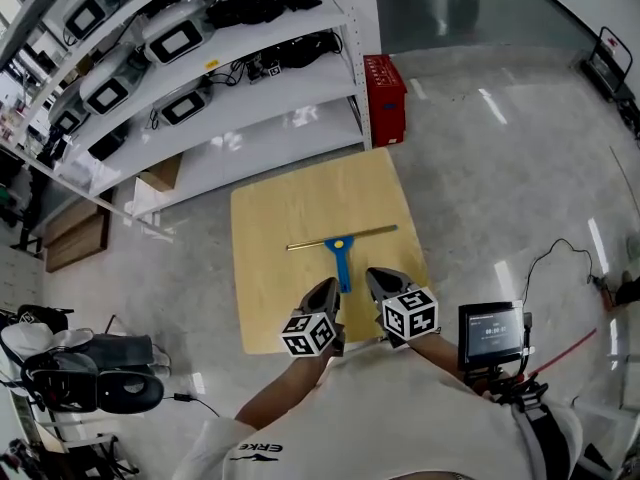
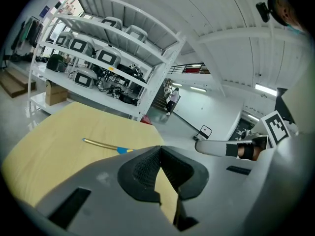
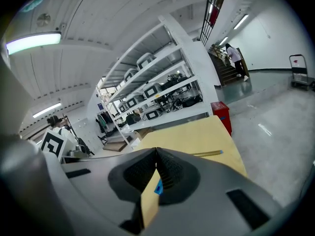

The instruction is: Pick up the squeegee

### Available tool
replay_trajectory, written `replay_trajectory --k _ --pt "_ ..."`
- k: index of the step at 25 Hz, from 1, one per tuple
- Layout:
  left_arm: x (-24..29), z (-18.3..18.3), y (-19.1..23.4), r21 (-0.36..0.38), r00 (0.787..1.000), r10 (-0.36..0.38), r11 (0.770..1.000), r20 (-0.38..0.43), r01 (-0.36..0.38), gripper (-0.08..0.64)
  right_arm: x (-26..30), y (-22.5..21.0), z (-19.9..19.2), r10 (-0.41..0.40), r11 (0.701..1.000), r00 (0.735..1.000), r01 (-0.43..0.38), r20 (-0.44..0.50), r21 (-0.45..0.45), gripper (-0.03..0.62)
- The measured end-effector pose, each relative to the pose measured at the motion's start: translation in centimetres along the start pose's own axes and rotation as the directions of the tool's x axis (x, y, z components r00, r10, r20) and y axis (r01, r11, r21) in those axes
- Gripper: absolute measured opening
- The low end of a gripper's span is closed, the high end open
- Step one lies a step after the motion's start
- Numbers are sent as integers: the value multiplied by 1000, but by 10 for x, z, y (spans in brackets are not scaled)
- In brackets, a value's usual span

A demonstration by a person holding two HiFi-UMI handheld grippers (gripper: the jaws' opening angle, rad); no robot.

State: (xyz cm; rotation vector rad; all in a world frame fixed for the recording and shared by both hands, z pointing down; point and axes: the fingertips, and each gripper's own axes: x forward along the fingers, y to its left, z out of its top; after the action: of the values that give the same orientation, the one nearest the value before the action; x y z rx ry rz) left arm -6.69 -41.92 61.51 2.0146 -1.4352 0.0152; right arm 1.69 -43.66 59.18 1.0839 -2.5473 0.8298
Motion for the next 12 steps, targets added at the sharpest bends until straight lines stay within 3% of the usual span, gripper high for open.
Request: replay_trajectory --k 12 --pt "55 -4 33 -7 994 93 996 -51 -94 8 38 -39 6 23 999 997 -20 -75 33 5"
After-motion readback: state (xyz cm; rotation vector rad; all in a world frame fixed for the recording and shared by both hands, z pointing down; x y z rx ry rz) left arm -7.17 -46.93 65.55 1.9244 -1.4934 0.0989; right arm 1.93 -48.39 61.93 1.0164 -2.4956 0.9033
